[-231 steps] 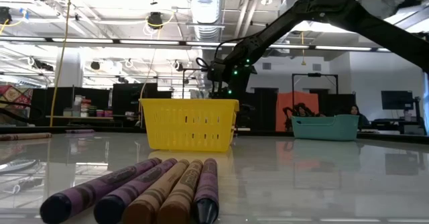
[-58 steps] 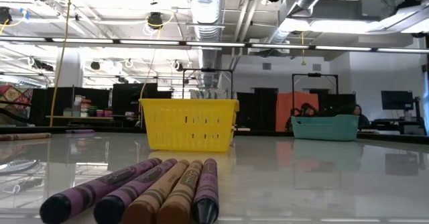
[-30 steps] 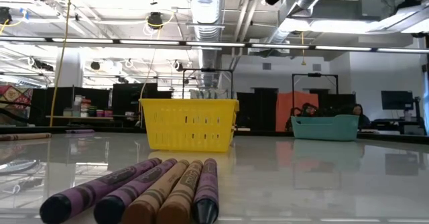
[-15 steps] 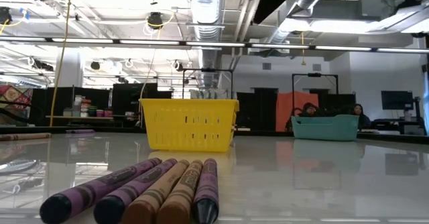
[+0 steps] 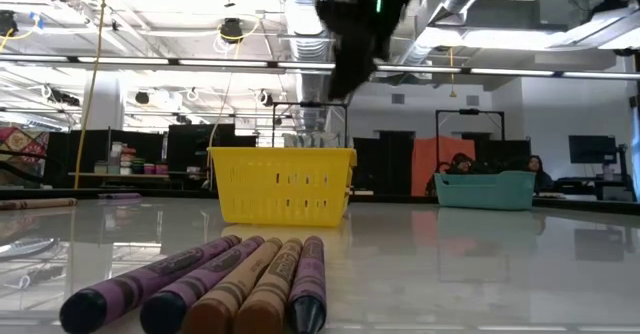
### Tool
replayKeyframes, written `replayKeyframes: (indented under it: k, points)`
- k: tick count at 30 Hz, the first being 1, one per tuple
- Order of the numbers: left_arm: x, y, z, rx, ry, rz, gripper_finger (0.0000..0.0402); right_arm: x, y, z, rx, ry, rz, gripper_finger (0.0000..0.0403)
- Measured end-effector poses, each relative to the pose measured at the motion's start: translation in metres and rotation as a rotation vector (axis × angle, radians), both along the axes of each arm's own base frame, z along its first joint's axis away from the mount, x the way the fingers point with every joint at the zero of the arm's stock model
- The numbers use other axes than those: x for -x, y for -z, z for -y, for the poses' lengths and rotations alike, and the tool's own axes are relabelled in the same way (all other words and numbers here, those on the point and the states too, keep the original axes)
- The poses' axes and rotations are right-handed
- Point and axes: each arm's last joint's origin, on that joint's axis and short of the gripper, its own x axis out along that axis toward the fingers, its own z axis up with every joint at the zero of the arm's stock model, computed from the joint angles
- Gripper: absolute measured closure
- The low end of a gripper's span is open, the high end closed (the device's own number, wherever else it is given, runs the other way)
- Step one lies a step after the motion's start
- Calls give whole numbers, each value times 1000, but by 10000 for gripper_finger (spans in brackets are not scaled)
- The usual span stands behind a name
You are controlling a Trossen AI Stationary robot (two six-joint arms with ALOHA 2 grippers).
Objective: Sort crayons
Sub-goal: Put the dark blue crayon into the orange basket
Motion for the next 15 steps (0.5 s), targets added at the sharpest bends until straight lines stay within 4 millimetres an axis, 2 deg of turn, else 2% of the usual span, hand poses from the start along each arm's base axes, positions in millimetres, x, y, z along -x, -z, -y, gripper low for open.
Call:
replayKeyframes:
  k: [3, 9, 15]
  points:
    - [-12, -3, -4, -79, 1, 48, 276, 5, 16, 39, -36, 88, 10, 223]
    - [-36, -8, -15, -207, -24, 108, 276, 17, 48, 100, -199, 202, 124, 223]
    - [-49, -8, -25, -236, -56, 98, 276, 9, 85, 137, -300, 266, 112, 223]
